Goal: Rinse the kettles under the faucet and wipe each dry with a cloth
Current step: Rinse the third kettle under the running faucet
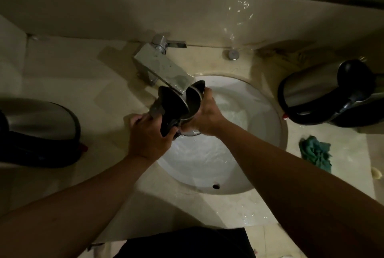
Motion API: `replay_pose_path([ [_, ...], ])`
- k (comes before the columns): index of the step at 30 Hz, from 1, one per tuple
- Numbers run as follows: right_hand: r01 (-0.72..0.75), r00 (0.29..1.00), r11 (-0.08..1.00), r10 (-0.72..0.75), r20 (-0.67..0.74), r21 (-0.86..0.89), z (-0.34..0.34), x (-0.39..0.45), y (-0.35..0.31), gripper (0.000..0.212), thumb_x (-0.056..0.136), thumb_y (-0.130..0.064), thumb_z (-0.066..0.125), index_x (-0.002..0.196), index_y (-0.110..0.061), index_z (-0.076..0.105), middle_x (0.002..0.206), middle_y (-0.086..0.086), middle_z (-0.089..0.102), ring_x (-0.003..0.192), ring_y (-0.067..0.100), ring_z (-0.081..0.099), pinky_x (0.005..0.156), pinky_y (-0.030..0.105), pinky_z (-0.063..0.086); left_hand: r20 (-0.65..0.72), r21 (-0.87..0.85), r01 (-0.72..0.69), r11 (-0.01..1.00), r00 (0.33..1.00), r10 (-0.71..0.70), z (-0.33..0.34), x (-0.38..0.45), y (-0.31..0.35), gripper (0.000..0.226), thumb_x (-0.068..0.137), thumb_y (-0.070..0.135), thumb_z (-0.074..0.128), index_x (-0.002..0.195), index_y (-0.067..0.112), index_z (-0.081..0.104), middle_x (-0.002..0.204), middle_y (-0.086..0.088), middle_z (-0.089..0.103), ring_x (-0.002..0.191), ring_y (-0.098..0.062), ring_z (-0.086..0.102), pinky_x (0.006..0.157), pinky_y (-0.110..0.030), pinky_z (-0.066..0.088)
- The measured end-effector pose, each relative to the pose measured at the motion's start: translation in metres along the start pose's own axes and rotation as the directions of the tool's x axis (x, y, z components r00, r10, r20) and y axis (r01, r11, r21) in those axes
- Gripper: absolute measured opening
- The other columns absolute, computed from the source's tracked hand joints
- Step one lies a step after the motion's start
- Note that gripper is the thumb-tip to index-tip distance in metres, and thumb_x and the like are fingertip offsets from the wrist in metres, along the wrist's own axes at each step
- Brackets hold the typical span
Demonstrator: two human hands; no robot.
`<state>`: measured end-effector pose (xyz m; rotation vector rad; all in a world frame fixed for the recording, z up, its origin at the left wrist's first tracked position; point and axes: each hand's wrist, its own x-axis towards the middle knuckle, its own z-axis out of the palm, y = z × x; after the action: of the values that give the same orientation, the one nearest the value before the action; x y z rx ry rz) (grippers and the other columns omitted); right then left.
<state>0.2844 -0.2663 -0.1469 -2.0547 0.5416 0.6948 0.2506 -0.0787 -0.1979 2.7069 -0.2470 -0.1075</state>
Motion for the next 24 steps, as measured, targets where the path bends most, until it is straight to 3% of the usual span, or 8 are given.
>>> replay_pose_path([
  [3,0.004,1.000,0.997,-0.006,0.030,0.073,-0.001,-0.002,-0.004,0.131,0.036,-0.040,0.094,0.144,-0.035,0.020,0.145,0.006,0.039,0.131,0.028,0.046,0.110,0.045,0.048,-0.002,-0.004,-0.010,1.000,1.000,0.010,0.000,0.000,-0.001,0.033,0.075,0.043,0.075,0.081,0.014,0.062,0.075,-0.010,0.064,0.076,-0.031,0.061,0.089,-0.043,0.037],
  [7,0.015,1.000,1.000,-0.015,0.002,0.025,-0.001,-0.005,-0.001,0.134,0.035,-0.043,0.095,0.147,-0.034,0.022,0.149,0.010,0.040,0.134,0.031,0.048,0.110,0.051,0.048,-0.032,-0.013,-0.041,0.999,0.999,0.041,0.004,-0.001,-0.003,0.034,0.076,0.044,0.074,0.081,0.012,0.063,0.072,-0.011,0.062,0.074,-0.032,0.060,0.087,-0.044,0.039],
  [12,-0.024,0.999,0.993,0.019,0.042,0.115,-0.007,0.000,0.005,0.117,0.064,-0.017,0.096,0.151,-0.028,0.019,0.153,0.008,0.025,0.135,0.027,0.037,0.103,0.037,0.043,-0.028,-0.011,-0.045,0.999,0.999,0.045,0.006,-0.001,-0.005,0.038,0.079,0.049,0.067,0.083,0.011,0.063,0.072,-0.011,0.062,0.072,-0.032,0.060,0.085,-0.044,0.039],
  [15,-0.040,0.999,0.995,0.038,0.031,0.096,-0.005,0.002,0.005,0.122,0.060,-0.020,0.098,0.151,-0.030,0.018,0.154,0.008,0.027,0.141,0.033,0.036,0.108,0.042,0.044,-0.050,-0.005,-0.064,0.998,0.997,0.064,0.006,-0.001,-0.006,0.040,0.081,0.050,0.065,0.085,0.010,0.065,0.073,-0.011,0.063,0.072,-0.032,0.061,0.085,-0.045,0.040],
  [18,-0.013,1.000,0.999,0.012,0.025,0.038,-0.005,0.002,0.006,0.125,0.056,-0.025,0.100,0.151,-0.026,0.018,0.150,0.008,0.033,0.137,0.027,0.041,0.109,0.039,0.044,-0.078,-0.015,-0.084,0.996,0.993,0.083,0.006,-0.001,-0.005,0.041,0.083,0.051,0.064,0.088,0.010,0.066,0.075,-0.010,0.065,0.073,-0.032,0.062,0.084,-0.044,0.041],
  [22,-0.041,0.997,0.992,0.033,0.070,0.119,-0.007,0.003,0.005,0.123,0.062,-0.022,0.098,0.152,-0.030,0.015,0.152,0.010,0.028,0.134,0.028,0.038,0.103,0.038,0.042,-0.091,-0.013,-0.095,0.995,0.991,0.093,0.006,-0.002,-0.004,0.043,0.084,0.052,0.062,0.092,0.011,0.067,0.079,-0.010,0.069,0.076,-0.030,0.063,0.085,-0.043,0.041],
  [24,-0.034,0.998,0.994,0.030,0.046,0.102,-0.005,0.003,0.003,0.126,0.058,-0.026,0.099,0.152,-0.030,0.016,0.152,0.010,0.030,0.136,0.030,0.040,0.107,0.041,0.044,-0.099,-0.008,-0.103,0.995,0.990,0.102,0.006,-0.002,-0.005,0.043,0.084,0.052,0.062,0.092,0.011,0.068,0.078,-0.010,0.068,0.074,-0.031,0.063,0.084,-0.043,0.041],
])
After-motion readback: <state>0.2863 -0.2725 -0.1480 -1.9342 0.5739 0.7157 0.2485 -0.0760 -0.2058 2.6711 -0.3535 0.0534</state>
